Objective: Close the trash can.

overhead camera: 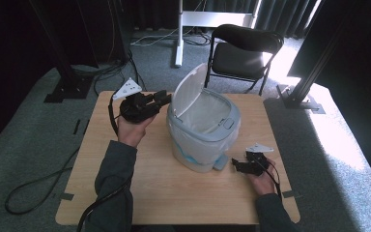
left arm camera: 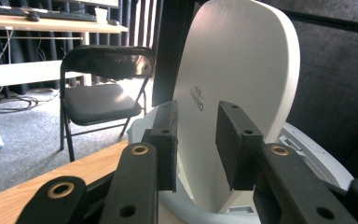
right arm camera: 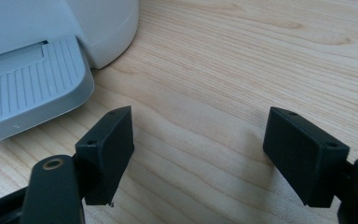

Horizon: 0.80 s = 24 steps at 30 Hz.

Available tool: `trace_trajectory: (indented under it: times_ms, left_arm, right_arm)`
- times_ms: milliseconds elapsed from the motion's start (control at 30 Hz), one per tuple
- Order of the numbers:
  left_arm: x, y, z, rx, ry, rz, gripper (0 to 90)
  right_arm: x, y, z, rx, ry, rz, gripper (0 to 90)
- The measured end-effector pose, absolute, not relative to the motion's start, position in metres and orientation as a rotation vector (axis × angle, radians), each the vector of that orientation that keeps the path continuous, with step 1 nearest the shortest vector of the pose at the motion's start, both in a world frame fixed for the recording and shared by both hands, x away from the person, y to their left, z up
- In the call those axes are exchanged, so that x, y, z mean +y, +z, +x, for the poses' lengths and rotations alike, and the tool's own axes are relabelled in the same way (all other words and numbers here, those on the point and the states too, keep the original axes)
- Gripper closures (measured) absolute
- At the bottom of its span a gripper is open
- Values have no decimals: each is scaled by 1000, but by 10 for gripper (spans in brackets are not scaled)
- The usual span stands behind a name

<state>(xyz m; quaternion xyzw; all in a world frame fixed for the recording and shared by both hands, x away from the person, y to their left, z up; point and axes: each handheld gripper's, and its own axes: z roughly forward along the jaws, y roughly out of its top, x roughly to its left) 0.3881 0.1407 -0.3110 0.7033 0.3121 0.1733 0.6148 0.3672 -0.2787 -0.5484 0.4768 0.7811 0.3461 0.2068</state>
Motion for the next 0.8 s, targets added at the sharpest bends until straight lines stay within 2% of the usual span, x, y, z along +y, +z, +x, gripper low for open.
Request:
trace_trajectory:
  times_ms: [800]
  left_arm:
    - [133,-307,390,696,386,1642,851]
  right_arm:
    - [-279,-548,367,2176,963,1328,237]
